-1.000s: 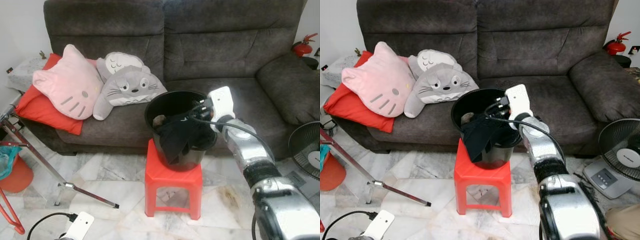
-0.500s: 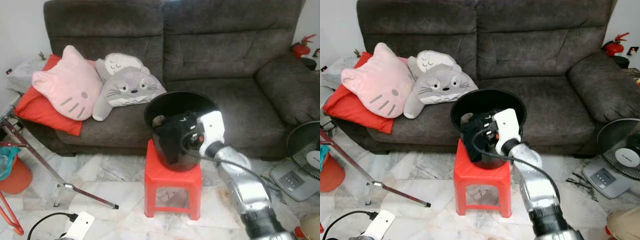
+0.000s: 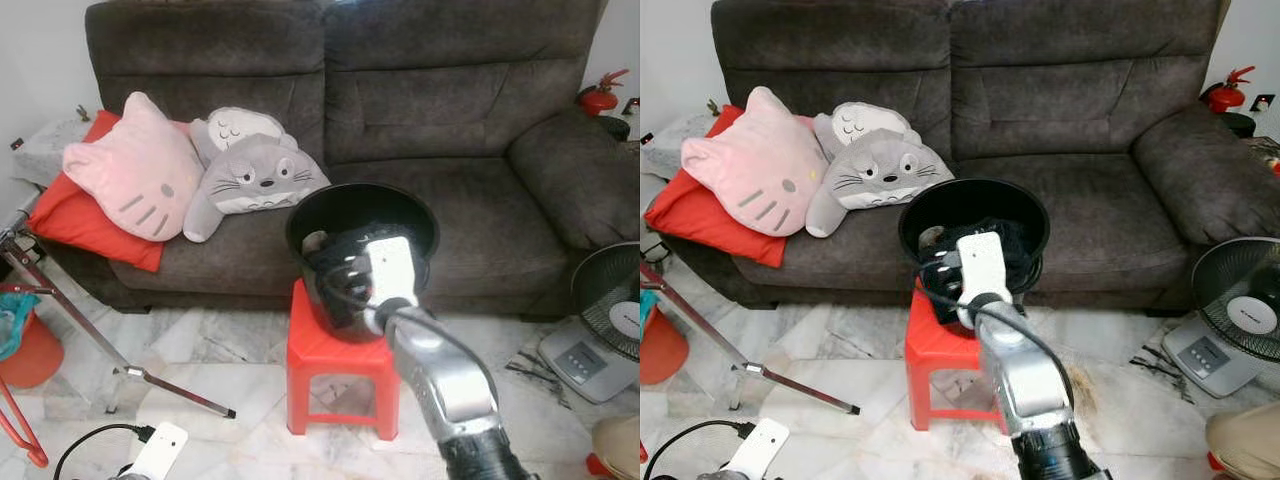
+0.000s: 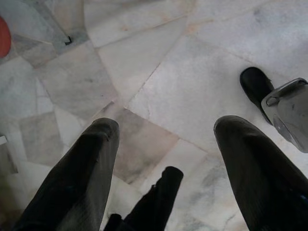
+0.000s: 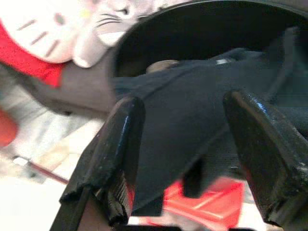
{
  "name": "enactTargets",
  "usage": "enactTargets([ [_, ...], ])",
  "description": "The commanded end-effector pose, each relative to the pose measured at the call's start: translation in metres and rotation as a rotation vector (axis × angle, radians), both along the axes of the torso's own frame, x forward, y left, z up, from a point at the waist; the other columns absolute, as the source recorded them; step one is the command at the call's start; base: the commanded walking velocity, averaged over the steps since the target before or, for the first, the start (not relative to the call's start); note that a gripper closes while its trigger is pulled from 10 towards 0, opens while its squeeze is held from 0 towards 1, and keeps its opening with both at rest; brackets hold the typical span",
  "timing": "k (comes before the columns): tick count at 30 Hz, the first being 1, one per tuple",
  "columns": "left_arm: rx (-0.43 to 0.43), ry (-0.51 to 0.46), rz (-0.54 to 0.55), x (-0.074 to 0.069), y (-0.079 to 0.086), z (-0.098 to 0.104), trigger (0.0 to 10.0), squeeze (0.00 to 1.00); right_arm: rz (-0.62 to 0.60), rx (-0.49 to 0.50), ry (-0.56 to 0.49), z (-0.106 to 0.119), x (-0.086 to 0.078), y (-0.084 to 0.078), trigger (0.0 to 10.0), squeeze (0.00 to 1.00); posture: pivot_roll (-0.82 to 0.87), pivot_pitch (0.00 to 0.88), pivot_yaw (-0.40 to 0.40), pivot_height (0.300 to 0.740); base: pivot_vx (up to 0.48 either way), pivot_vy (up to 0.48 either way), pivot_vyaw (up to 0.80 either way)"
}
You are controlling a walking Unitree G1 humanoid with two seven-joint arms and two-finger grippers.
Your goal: Hang hanger
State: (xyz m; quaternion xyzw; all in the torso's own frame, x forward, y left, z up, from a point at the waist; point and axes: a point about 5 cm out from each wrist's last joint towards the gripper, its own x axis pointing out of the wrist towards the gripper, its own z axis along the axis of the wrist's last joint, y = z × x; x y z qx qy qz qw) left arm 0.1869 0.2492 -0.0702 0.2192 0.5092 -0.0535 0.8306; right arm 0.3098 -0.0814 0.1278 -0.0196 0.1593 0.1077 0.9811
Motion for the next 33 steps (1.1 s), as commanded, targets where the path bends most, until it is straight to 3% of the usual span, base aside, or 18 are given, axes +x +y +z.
enactTargets([
  [1,0.004,0.007,0.017,-0.002,0.002,-0.001,10.0,0.00,-0.003,0.011,-0.016,0.008,0.000,0.004,10.0,0.00,-0.22,0.000,0.060,0.740,0.000,0.000,0.00],
  [7,0.007,0.006,0.012,-0.002,0.002,0.000,10.0,0.00,-0.098,0.012,-0.042,0.013,-0.014,-0.015,10.0,0.00,-0.23,0.000,0.068,0.740,0.000,0.000,0.00],
  [8,0.007,0.007,0.012,-0.002,0.002,0.000,10.0,0.00,-0.091,0.025,-0.037,0.012,-0.015,-0.015,10.0,0.00,-0.23,0.000,0.069,0.740,0.000,0.000,0.00],
  [10,0.008,0.009,0.011,-0.002,0.003,0.000,10.0,0.00,0.042,0.058,0.004,0.010,-0.029,-0.002,10.0,0.00,-0.24,0.000,0.071,0.740,0.000,0.000,0.00],
  [12,0.008,0.010,0.010,-0.002,0.003,0.000,10.0,0.00,0.046,0.063,0.019,0.008,-0.034,-0.003,10.0,0.00,-0.24,0.000,0.071,0.740,0.000,0.000,0.00],
  [16,0.008,0.008,0.010,-0.001,0.002,0.000,10.0,0.00,0.025,0.033,0.043,0.006,-0.036,-0.018,10.0,0.00,-0.24,0.000,0.077,0.740,0.000,0.000,0.00],
  [19,0.011,0.008,0.004,0.000,0.002,0.000,10.0,0.00,-0.034,-0.048,0.085,-0.009,-0.034,-0.046,10.0,0.00,-0.25,0.000,0.082,0.740,0.000,0.000,0.00],
  [33,0.013,0.008,0.013,-0.001,0.004,0.000,10.0,0.00,0.001,-0.010,0.073,-0.046,-0.031,-0.063,10.0,0.00,-0.22,0.000,0.072,0.740,0.000,0.000,0.00],
])
